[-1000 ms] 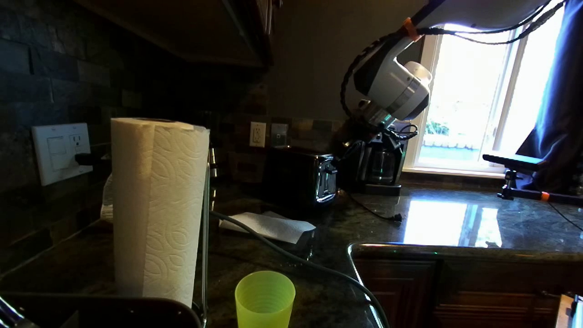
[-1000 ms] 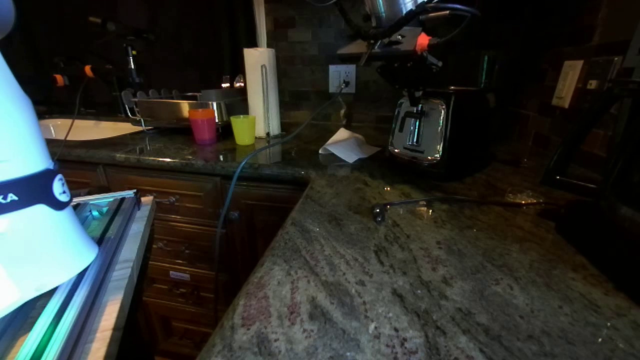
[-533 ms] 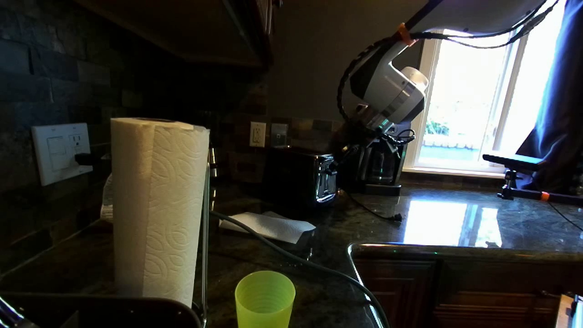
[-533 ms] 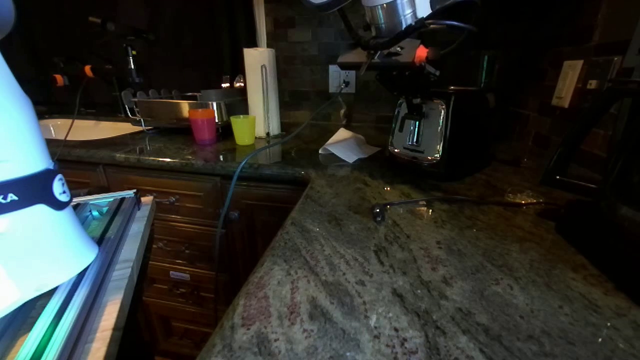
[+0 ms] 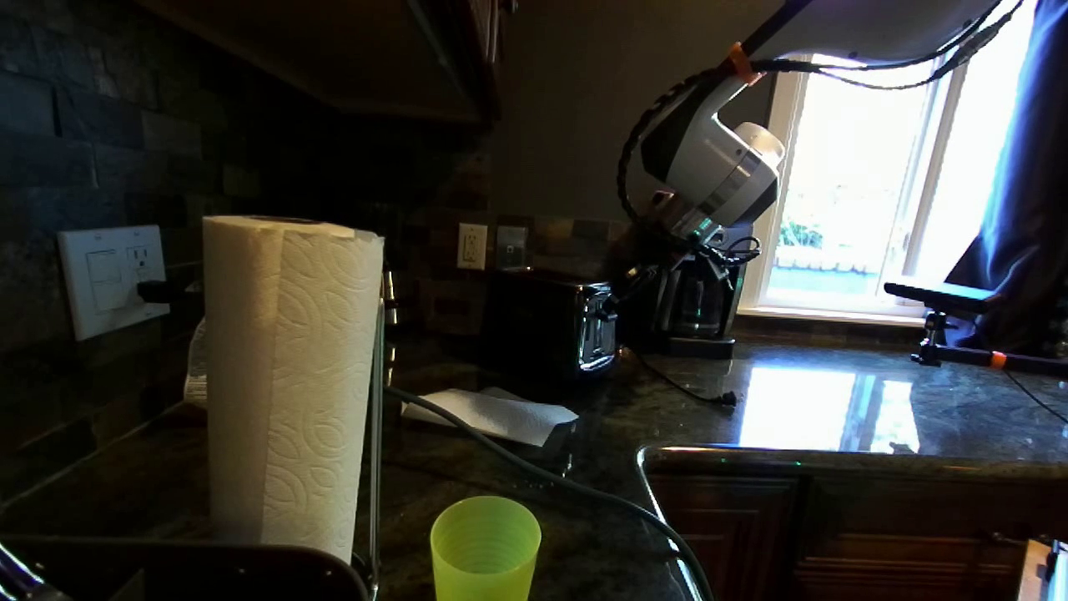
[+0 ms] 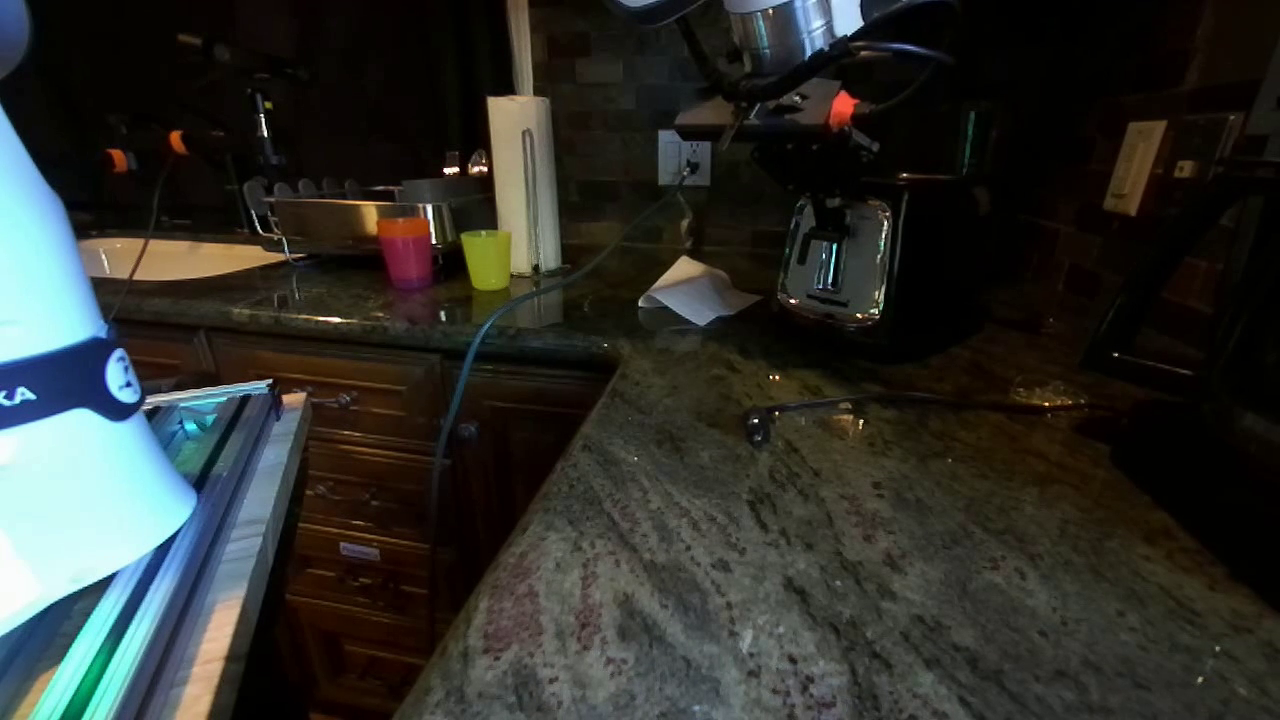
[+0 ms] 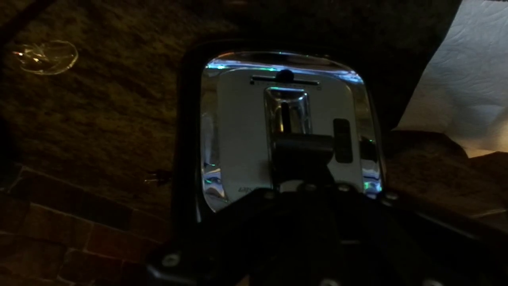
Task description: Push down the lever on the toaster.
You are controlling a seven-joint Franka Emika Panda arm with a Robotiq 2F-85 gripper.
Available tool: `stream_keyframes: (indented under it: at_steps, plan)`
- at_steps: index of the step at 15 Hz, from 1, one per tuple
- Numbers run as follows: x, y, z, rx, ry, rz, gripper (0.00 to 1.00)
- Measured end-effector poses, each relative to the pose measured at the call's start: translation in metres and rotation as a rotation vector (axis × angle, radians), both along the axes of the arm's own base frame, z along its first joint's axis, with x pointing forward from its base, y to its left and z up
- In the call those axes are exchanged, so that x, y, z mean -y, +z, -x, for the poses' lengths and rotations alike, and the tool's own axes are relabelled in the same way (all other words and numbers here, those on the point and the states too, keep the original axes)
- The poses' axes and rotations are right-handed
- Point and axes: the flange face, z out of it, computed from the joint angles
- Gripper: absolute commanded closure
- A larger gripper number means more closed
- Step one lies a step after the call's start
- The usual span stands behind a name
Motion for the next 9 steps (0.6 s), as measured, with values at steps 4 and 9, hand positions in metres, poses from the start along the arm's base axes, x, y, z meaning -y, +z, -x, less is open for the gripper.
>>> stream_keyframes:
  at_steps: [4, 9]
  plan:
    - [0.0000, 0.0011, -0.0007, 0.003, -0.002, -0.002, 1.00]
    - [0.0024, 0.0058, -0.0050, 0.024, -0.011, -0.013, 1.00]
